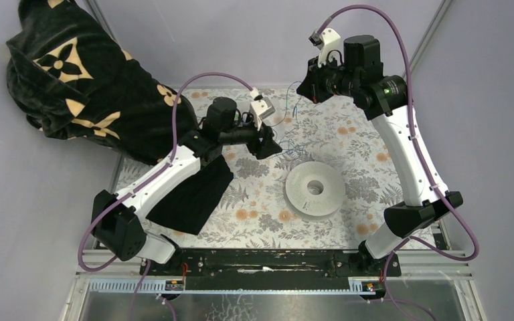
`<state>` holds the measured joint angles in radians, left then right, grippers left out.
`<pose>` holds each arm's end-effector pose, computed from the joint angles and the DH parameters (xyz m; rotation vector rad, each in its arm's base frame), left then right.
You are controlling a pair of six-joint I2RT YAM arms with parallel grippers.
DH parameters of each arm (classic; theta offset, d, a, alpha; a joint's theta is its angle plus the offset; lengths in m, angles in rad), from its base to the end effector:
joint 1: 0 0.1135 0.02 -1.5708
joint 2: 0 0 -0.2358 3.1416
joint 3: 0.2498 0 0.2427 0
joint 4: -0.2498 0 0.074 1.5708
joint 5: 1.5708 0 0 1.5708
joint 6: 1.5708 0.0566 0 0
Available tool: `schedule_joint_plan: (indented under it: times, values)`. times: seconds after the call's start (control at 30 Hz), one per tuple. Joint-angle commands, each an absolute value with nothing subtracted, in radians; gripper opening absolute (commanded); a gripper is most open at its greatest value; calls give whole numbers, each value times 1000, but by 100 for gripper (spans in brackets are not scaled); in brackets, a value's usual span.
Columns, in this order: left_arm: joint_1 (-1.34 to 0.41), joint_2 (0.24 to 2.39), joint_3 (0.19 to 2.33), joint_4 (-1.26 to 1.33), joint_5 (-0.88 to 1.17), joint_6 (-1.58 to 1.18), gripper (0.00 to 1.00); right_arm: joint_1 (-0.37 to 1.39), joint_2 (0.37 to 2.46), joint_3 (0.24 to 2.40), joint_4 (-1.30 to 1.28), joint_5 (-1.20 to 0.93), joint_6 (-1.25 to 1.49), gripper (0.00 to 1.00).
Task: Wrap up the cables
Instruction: Adjust the cable.
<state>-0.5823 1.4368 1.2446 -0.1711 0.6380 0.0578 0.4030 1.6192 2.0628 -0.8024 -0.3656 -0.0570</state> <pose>0.2675 -0.2165 0.3187 1.0242 1.6933 -0.9605 0.3019 0.1507 0.4596 -0.6817 1.8254 0.5825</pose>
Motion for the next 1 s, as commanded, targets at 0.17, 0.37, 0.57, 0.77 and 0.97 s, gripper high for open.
schedule_joint_plan:
  times: [0.17,0.37,0.57,0.77,0.97]
  values:
    - [-612,1490,1285,-104,462,69,62,406,1591,2038,-755,-359,-33,0]
    - [-613,1504,1266,-83,403,106,54,406,1580,2022,-748,-361,-33,0]
    - [-614,1536,1274,-89,494,80,49,406,1582,2023,-748,-350,-36,0]
    - [-618,1565,1272,-86,510,60,37,406,1587,2022,-747,-343,-37,0]
    - [-615,1546,1275,-195,487,185,0,404,1570,1996,-738,-228,-77,0]
